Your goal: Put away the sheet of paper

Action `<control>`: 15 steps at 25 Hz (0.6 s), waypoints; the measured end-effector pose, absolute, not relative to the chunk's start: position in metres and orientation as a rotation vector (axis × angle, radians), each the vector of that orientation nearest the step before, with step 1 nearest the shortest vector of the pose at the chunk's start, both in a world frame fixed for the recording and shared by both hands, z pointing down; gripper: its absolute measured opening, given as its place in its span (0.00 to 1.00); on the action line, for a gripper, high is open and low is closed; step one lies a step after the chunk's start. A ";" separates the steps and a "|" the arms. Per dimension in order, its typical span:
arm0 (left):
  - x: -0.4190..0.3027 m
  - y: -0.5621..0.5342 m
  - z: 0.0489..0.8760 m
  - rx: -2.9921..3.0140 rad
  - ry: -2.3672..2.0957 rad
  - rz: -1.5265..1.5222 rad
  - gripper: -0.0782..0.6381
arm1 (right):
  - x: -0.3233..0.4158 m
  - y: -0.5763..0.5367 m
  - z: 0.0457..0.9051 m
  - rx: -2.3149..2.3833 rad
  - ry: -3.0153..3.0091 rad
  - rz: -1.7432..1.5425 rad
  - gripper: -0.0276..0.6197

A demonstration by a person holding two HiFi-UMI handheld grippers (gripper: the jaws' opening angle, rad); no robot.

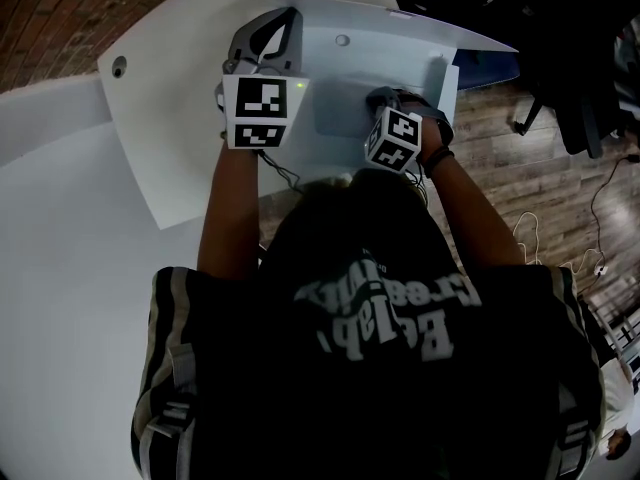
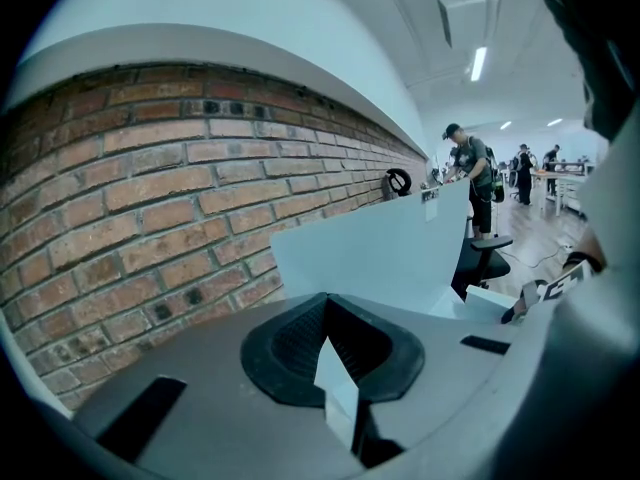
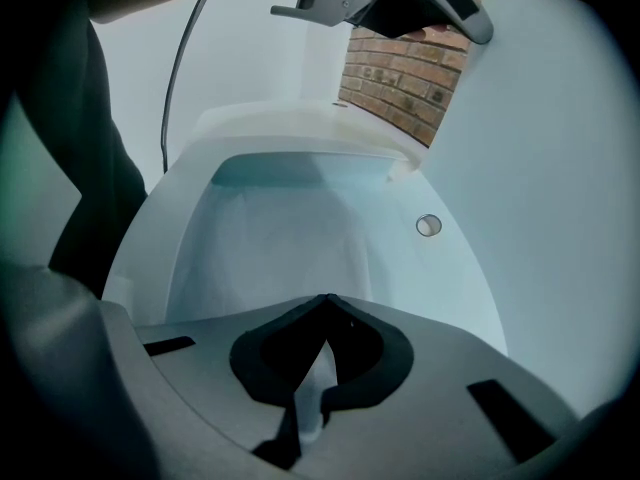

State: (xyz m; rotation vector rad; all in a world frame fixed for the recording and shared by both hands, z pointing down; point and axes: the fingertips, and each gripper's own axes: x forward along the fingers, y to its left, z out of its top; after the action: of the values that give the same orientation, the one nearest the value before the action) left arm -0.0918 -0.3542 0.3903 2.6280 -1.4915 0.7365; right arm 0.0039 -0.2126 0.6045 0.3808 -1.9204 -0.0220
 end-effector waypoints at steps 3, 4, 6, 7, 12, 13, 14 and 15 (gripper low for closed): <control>-0.091 -0.351 0.390 2.627 -1.489 0.744 0.11 | 0.004 -0.208 0.606 0.376 -1.911 -0.031 0.03; -0.091 -0.350 0.390 2.628 -1.488 0.749 0.11 | 0.004 -0.208 0.606 0.377 -1.907 -0.035 0.03; -0.091 -0.348 0.390 2.630 -1.482 0.761 0.11 | 0.004 -0.210 0.603 0.395 -1.908 -0.050 0.03; -0.091 -0.347 0.390 2.631 -1.478 0.766 0.11 | 0.003 -0.212 0.600 0.412 -1.913 -0.061 0.03; -0.092 -0.342 0.390 2.638 -1.454 0.766 0.11 | 0.005 -0.218 0.588 0.490 -1.932 -0.066 0.03; -0.092 -0.341 0.390 2.640 -1.448 0.764 0.11 | 0.006 -0.220 0.585 0.506 -1.930 -0.071 0.03; -0.092 -0.341 0.390 2.644 -1.442 0.761 0.11 | 0.007 -0.222 0.582 0.523 -1.927 -0.079 0.03; -0.092 -0.341 0.390 2.649 -1.437 0.757 0.11 | 0.008 -0.225 0.579 0.542 -1.925 -0.085 0.03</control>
State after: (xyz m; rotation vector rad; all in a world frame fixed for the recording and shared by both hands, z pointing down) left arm -0.0919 -0.3410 0.3899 2.6492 -1.4370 0.7567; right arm 0.0078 -0.2249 0.5786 0.5418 -1.9248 -0.0851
